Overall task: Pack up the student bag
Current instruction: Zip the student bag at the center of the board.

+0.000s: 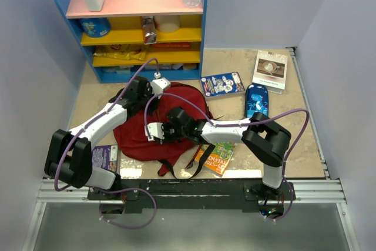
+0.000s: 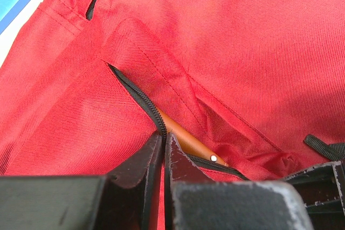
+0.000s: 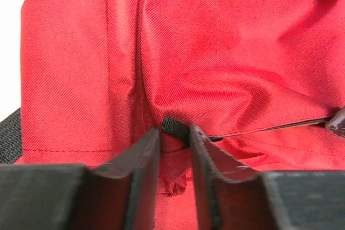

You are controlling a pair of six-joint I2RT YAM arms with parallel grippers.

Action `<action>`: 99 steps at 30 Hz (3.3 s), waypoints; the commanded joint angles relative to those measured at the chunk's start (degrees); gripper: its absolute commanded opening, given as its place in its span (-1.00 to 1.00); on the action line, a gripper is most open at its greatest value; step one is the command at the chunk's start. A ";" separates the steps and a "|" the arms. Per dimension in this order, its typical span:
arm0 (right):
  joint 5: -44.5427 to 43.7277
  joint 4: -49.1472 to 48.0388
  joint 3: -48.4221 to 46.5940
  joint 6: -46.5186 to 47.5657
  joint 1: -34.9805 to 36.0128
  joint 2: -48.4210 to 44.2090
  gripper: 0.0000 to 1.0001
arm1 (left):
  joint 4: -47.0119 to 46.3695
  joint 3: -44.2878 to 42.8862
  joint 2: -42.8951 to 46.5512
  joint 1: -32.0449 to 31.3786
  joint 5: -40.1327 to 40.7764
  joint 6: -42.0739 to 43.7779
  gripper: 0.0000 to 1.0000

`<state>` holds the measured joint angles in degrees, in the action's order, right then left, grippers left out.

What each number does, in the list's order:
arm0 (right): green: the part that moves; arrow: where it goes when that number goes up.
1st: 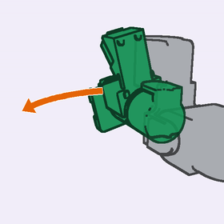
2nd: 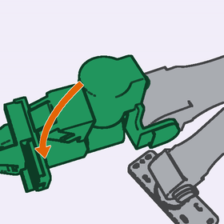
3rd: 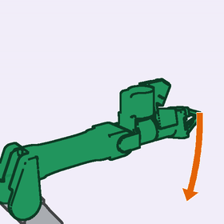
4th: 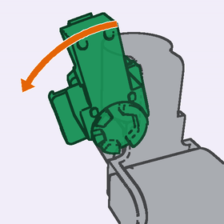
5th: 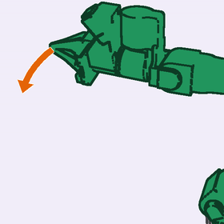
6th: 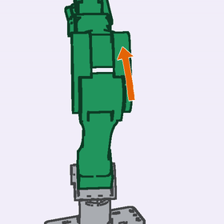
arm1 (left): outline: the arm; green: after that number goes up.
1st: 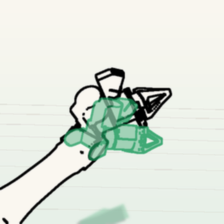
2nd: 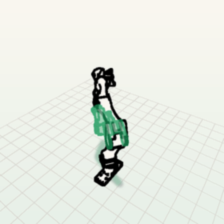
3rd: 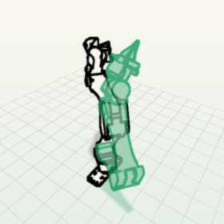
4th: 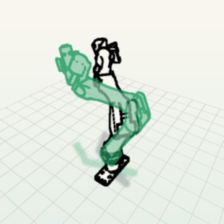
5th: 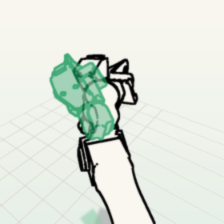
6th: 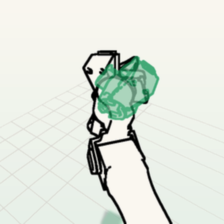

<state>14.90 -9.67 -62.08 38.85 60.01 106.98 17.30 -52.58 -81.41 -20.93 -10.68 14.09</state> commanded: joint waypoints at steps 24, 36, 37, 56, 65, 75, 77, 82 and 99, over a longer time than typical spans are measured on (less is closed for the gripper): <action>4.18 3.26 -4.36 -2.81 0.20 -2.48 -0.65 | -2.01 1.86 2.83 0.10 -1.28 0.77 -0.82; 4.35 -0.17 -2.87 -3.78 0.28 -3.88 -0.32 | -2.01 1.60 2.92 0.10 -1.45 0.68 -0.81; 4.27 -0.43 -2.78 -3.78 0.28 -3.88 -0.31 | -2.01 1.69 2.92 0.10 -1.45 0.77 -0.81; 4.18 -2.90 -2.60 -4.92 0.11 -3.53 -0.79 | -1.74 2.30 3.36 0.01 -1.28 1.12 -0.81; 6.20 -1.23 -2.69 -5.01 -0.42 -5.02 -0.79 | -1.83 2.39 3.36 0.10 -1.63 0.94 -0.81; 7.51 -3.42 -1.37 -7.65 -1.30 -6.08 -0.63 | -1.66 2.39 3.36 0.10 -1.89 0.94 -0.81; 7.25 -3.42 -1.55 -7.65 -1.38 -5.82 -0.75 | -1.66 2.48 3.45 0.10 -1.80 0.85 -0.81; 8.13 -2.20 -1.29 -7.65 -1.74 -5.20 -0.61 | -1.57 2.65 3.62 0.10 -1.63 1.03 -0.81; 11.03 -2.98 -0.58 -7.91 -2.97 -3.27 -0.36 | -1.92 3.18 3.71 0.10 -1.72 0.94 -0.81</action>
<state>23.79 -10.90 -60.47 31.48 57.54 103.02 16.80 -50.17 -79.57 -20.93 -11.33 14.55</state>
